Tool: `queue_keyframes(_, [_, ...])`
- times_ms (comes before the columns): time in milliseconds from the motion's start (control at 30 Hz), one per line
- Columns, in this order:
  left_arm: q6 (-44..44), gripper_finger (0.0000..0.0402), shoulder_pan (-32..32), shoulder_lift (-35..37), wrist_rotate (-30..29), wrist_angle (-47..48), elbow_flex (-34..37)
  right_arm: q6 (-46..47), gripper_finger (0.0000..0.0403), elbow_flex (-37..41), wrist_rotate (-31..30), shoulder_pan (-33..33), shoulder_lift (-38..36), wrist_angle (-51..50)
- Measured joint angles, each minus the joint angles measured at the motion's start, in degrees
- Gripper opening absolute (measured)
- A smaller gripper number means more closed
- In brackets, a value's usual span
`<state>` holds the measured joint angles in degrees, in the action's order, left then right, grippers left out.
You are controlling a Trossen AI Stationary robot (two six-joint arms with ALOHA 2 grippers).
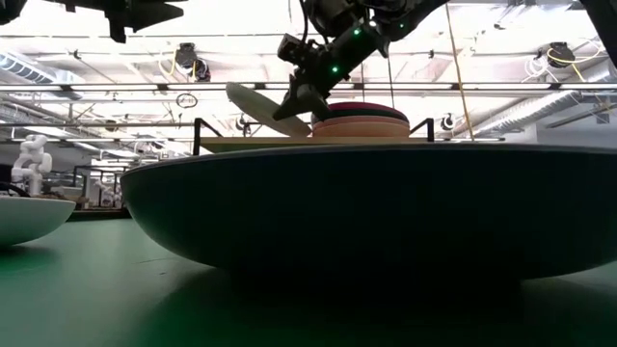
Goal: Place and stack plates onto a shelf
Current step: Put the white plate on the shelf
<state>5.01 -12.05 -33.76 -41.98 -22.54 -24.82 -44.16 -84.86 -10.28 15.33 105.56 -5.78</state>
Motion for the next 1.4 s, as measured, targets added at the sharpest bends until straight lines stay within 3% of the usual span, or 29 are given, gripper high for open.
queue_keyframes(300, [-0.62, 0.0188, 0.02, 0.00, 0.04, 0.02, 0.00, 1.72, 0.0002, 0.00, 1.52, 0.62, 0.02, -1.57])
queue_keyframes(633, [-0.86, 0.0188, 0.00, 0.00, 0.06, 0.19, 0.00, 2.85, 0.0061, 0.00, 1.36, 0.72, 0.02, 1.72])
queue_keyframes(1000, [-1.04, 0.0188, 0.01, 0.00, 0.13, 0.35, 0.00, 4.52, 0.0086, 0.00, 1.31, 0.08, 0.02, 1.74])
queue_keyframes(1400, [-0.83, 0.0188, 0.02, 0.00, 0.52, 1.41, 0.00, 4.22, 0.0169, 0.19, -2.01, -2.65, -2.36, 1.73])
